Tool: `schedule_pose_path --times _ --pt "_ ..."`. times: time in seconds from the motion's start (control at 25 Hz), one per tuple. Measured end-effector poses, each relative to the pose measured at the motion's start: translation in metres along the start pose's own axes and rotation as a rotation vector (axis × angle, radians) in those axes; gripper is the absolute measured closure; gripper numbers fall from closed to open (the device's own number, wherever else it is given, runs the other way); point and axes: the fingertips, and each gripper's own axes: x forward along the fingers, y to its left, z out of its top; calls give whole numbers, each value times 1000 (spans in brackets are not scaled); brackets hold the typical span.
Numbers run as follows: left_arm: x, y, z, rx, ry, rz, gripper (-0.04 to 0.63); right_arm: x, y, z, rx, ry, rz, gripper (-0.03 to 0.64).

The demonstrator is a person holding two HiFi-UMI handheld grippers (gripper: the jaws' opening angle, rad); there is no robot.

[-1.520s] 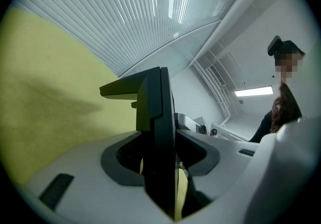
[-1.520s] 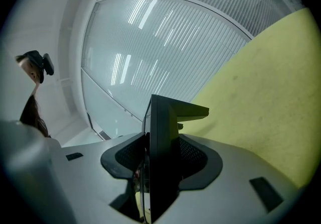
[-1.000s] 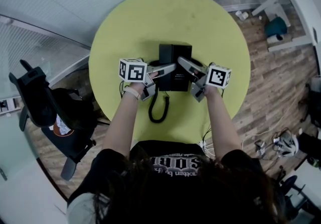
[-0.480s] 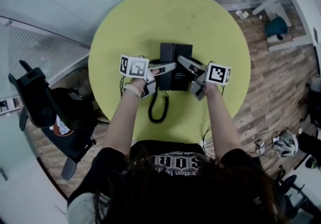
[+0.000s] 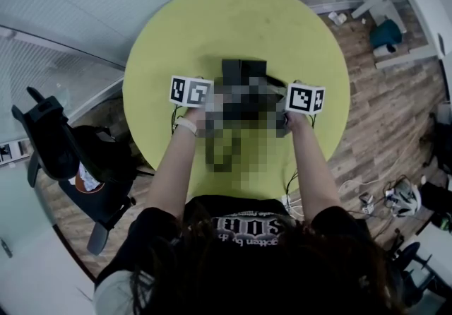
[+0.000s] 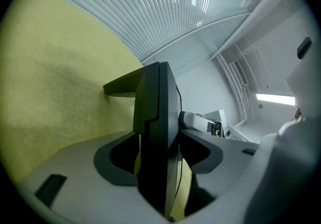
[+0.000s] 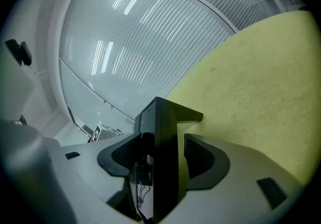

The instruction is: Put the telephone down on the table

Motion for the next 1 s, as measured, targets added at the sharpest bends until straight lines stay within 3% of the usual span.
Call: schedule_pose_path --times 0.2,0.48,0.8,1.0 --pt "-9 8 5 56 -10 116 311 -6 -1 2 -50 6 -65 351" --pt "-40 3 23 241 -78 265 318 -19 5 11 -182 -20 -173 351" --pt "-69 -36 33 482 -202 382 373 -47 30 25 -355 -126 -314 351" --pt "-84 -68 26 632 -279 410 467 -63 63 25 -470 -195 -369 351"
